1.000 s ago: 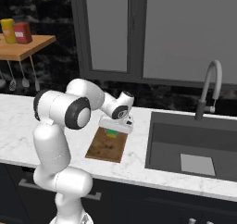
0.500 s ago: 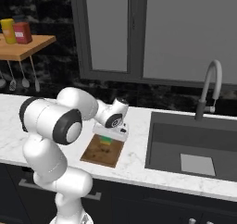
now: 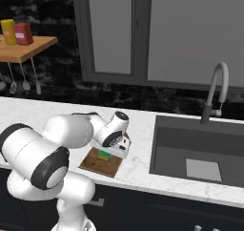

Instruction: Pick up the sponge from the counter and clean the cutting board by briefly scrubbing or pressing down on the cutting board. Once finished, release the sponge.

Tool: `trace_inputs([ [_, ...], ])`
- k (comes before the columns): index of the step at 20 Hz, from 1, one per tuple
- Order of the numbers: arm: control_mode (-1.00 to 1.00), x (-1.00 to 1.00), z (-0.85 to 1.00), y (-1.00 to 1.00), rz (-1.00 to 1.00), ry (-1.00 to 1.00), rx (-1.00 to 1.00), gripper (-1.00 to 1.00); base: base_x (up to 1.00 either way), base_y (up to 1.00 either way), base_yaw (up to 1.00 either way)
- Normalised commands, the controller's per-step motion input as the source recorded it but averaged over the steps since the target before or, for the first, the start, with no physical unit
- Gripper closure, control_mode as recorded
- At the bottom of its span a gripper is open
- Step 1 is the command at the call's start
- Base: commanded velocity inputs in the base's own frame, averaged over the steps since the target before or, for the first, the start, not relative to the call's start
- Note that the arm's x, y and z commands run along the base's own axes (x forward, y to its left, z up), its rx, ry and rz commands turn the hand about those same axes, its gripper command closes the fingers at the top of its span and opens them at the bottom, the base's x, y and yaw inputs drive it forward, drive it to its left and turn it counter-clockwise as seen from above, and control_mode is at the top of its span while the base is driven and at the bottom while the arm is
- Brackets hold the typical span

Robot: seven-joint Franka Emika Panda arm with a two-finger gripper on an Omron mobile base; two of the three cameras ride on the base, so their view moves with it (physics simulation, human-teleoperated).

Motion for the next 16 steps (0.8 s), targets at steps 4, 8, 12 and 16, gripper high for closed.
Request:
trace_inputs([
  [4,-1.00,-0.82,-0.16,0.06,-0.12,-0.09,-0.01,1.00,0.00,0.00,0.00],
  [8,-1.00,-0.44,-0.33,0.17,-0.09,-0.07,-0.17,1.00,0.00,0.00,0.00],
  [12,-1.00,-0.38,-0.36,0.08,-0.08,-0.11,-0.25,1.00,0.00,0.00,0.00],
  [16,-1.00,-0.47,-0.29,0.00,-0.08,-0.12,-0.20,1.00,0.00,0.00,0.00],
])
